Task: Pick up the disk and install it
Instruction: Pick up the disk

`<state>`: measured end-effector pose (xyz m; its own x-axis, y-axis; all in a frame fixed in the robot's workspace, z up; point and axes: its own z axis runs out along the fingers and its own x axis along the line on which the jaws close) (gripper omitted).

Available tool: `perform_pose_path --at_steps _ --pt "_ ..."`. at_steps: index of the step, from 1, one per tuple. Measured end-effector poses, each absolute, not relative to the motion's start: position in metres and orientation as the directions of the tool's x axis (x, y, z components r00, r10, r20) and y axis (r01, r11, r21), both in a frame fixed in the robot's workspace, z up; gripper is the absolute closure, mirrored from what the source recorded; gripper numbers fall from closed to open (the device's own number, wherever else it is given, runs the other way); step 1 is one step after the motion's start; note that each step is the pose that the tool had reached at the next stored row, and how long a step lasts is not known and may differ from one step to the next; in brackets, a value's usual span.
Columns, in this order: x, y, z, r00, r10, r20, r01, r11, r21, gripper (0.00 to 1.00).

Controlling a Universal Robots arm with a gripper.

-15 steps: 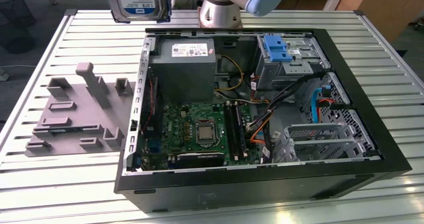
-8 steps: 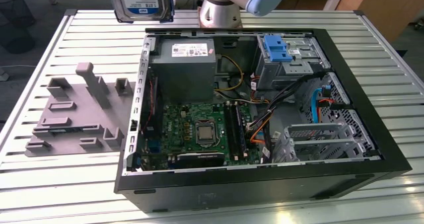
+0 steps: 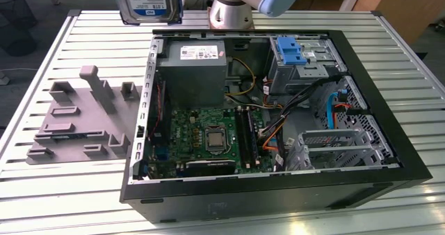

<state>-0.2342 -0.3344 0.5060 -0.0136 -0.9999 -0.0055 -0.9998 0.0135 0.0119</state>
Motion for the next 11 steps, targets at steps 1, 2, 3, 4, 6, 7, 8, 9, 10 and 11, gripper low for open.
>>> perform_pose_path --at_steps 1,2,3,4,6,7,8,9,10,11 --pt "-0.234 -0.336 0.506 -0.014 -1.000 -0.005 -1.000 0.014 0.012 0.63" --pt "-0.234 -0.337 0.506 -0.014 -1.000 -0.005 -1.000 0.014 0.012 0.63" --pt "-0.234 -0.338 0.506 -0.014 -1.000 -0.004 -1.000 0.014 0.012 0.63" --pt "-0.234 -0.340 0.506 -0.014 -1.000 -0.004 -1.000 0.014 0.012 0.63" --pt "-0.234 -0.343 0.506 -0.014 -1.000 -0.002 -1.000 0.014 0.012 0.63" --pt "-0.234 -0.344 0.506 -0.014 -1.000 -0.002 -1.000 0.014 0.012 0.63" --pt "-0.234 -0.346 0.506 -0.014 -1.000 -0.001 -1.000 0.014 0.012 0.63" --pt "-0.234 -0.346 0.506 -0.014 -1.000 -0.002 -1.000 0.014 0.012 0.63" --pt "-0.234 -0.346 0.506 -0.014 -1.000 -0.001 -1.000 0.014 0.012 0.63" --pt "-0.234 -0.346 0.506 -0.014 -1.000 -0.001 -1.000 0.014 0.012 0.63"
